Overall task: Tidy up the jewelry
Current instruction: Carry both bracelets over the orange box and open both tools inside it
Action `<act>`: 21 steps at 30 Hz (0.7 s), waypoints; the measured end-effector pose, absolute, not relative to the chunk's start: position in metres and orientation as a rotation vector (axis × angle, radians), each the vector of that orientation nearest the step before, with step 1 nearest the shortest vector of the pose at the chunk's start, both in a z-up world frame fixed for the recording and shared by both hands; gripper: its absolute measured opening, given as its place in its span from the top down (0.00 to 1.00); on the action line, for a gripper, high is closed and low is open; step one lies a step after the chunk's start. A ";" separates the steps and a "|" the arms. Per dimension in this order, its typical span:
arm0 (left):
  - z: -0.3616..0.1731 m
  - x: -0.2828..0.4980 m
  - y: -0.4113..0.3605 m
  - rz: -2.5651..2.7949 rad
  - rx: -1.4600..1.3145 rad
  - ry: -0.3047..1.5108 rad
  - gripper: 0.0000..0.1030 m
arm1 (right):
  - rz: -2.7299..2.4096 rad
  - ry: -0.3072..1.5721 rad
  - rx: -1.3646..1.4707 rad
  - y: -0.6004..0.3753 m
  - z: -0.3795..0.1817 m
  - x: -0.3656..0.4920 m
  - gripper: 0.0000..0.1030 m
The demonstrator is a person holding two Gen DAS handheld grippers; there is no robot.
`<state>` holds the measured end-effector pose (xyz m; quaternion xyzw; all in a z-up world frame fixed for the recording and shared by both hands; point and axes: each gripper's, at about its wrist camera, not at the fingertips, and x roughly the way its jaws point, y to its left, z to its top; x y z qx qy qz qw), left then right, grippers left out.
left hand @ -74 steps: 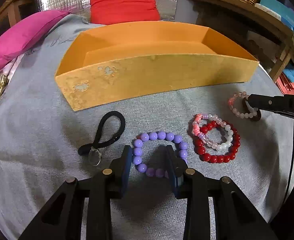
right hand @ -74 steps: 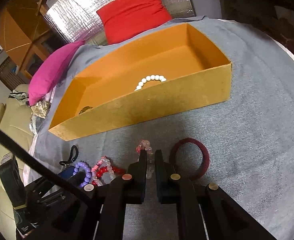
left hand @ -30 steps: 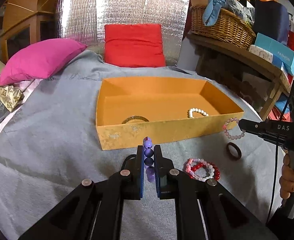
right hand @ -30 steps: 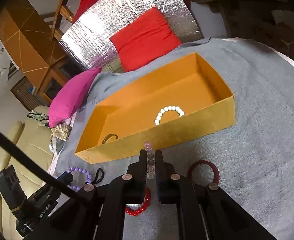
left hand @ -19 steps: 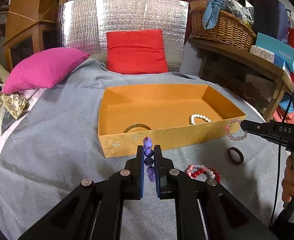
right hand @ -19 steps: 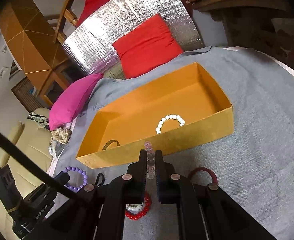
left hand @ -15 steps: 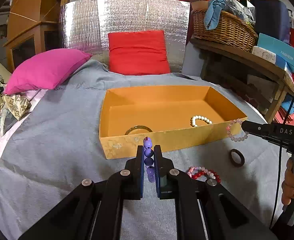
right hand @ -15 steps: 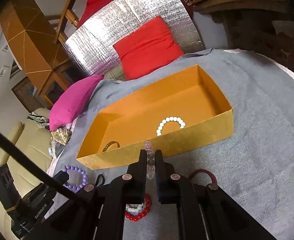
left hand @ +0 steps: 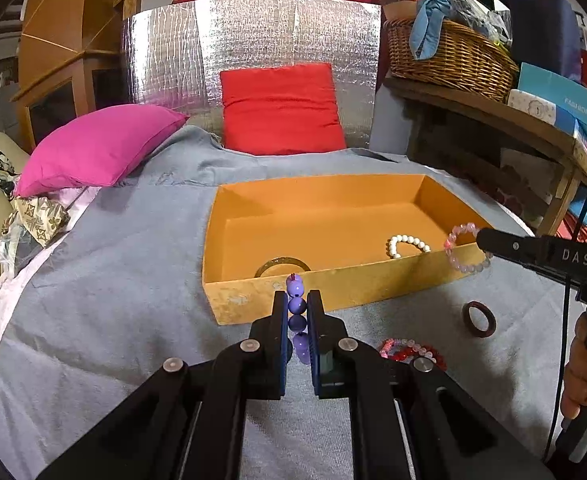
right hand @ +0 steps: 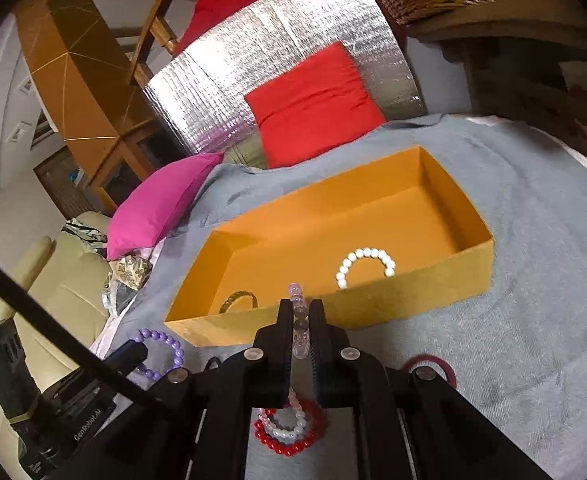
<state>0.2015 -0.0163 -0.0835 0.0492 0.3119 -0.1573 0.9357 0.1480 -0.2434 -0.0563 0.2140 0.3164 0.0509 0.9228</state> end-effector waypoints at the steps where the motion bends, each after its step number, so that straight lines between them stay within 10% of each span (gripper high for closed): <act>1: -0.085 0.202 -0.017 -0.321 0.103 0.641 0.91 | 0.111 0.645 0.440 -0.242 -0.056 0.149 0.92; 21: -0.093 0.206 -0.012 -0.389 0.026 0.664 0.91 | 0.104 0.667 0.458 -0.251 -0.063 0.149 0.92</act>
